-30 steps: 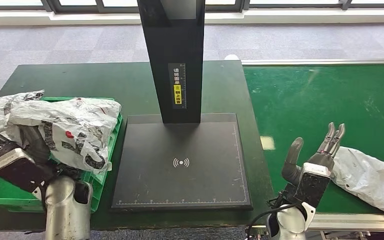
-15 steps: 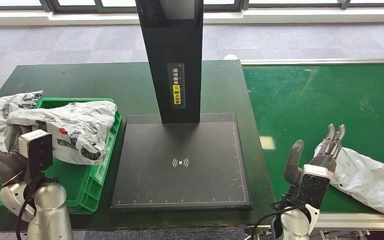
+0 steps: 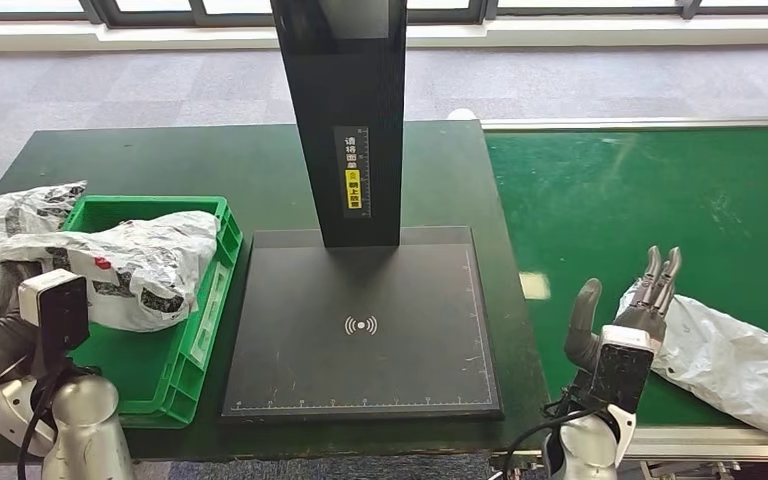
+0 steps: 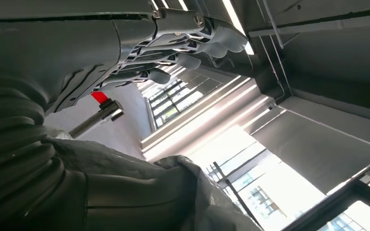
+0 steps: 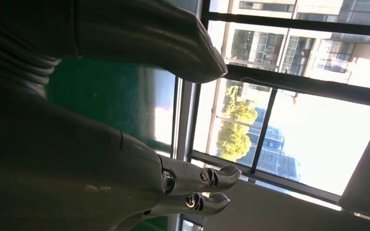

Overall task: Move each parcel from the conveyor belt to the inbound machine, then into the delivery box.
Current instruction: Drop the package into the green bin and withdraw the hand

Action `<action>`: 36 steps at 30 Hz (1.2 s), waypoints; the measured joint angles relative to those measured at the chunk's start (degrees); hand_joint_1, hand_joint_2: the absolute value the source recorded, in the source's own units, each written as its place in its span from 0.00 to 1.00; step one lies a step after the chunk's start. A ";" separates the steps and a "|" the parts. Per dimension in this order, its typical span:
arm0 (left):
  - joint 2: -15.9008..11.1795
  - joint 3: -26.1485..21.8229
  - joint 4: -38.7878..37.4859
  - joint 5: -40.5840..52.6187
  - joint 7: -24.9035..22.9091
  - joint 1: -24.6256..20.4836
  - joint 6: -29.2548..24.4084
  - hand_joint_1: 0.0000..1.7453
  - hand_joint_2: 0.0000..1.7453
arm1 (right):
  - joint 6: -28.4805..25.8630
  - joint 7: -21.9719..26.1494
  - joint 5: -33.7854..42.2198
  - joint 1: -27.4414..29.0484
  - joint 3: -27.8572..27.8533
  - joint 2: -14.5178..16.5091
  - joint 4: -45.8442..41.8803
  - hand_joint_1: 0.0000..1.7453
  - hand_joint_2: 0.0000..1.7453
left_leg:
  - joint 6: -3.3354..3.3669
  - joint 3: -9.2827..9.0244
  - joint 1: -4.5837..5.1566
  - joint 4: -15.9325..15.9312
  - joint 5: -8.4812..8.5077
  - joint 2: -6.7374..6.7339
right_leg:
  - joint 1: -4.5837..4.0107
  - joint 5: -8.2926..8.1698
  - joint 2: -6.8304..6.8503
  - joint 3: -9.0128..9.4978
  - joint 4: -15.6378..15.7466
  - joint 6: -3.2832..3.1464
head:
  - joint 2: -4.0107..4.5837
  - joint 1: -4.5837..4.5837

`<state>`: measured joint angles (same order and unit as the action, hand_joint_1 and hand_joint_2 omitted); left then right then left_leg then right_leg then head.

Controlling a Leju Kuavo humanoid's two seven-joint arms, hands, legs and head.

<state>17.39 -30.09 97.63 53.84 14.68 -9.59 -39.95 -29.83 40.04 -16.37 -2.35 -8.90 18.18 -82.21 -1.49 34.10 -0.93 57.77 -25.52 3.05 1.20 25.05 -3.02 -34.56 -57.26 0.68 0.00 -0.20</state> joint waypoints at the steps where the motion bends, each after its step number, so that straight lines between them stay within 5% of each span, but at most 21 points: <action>1: 0.03 -0.28 -0.16 1.20 -1.04 0.01 0.01 0.00 1.00 | -0.03 0.00 -0.07 -0.08 -0.07 0.00 0.24 0.00 0.00 | 0.00 0.00 0.00 0.00 0.00 0.00 | 0.00 0.00 0.00 0.00 0.00 0.00 | 0.00 0.00; 10: 0.22 0.31 -9.02 19.52 -17.32 -0.72 0.04 0.00 1.00 | 0.81 -0.70 -4.65 -0.64 -2.36 0.08 2.58 0.00 0.00 | 0.01 -0.02 0.03 0.00 0.00 -0.01 | 0.03 -0.01 0.00 0.01 0.02 0.01 | 0.00 0.00; 23: 0.22 3.91 -12.34 22.01 -22.68 -0.77 0.04 0.00 1.00 | -1.82 -4.61 -15.16 -3.17 -7.62 0.09 10.61 0.00 0.00 | 0.00 0.01 0.02 0.00 0.00 0.04 | 0.02 -0.01 0.02 0.00 0.01 0.02 | 0.00 0.00; 28: 0.22 4.32 -12.41 23.21 -25.18 -0.65 0.02 0.00 1.00 | -9.17 -17.71 -34.55 -4.99 -12.87 -0.06 15.12 0.00 0.00 | 0.01 0.03 0.02 0.00 0.00 0.05 | 0.02 -0.01 0.04 0.03 0.01 0.02 | 0.00 0.02; 32: 0.22 4.57 -11.58 23.41 -26.69 -0.42 -0.01 0.00 1.00 | -9.78 -31.24 -54.27 -7.34 -18.80 -0.49 20.21 0.00 0.00 | 0.01 0.03 0.03 0.00 0.00 0.07 | 0.03 -0.02 0.07 0.04 0.02 0.03 | 0.00 0.02; 36: 0.22 4.96 -10.26 23.50 -27.96 -0.05 -0.03 0.00 1.00 | -9.19 -41.09 -64.24 -9.50 -22.49 -1.82 26.76 0.00 0.00 | 0.01 0.03 0.02 0.01 0.00 0.08 | 0.02 -0.02 0.09 0.06 0.02 0.03 | 0.00 0.03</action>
<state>17.61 -25.12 87.37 77.34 -13.28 -9.64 -39.98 -39.03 -1.04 -80.61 -11.85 -31.39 16.37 -55.45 -1.48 34.13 -0.91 57.78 -25.52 3.14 1.22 25.03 -2.94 -34.51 -57.25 0.70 0.00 -0.17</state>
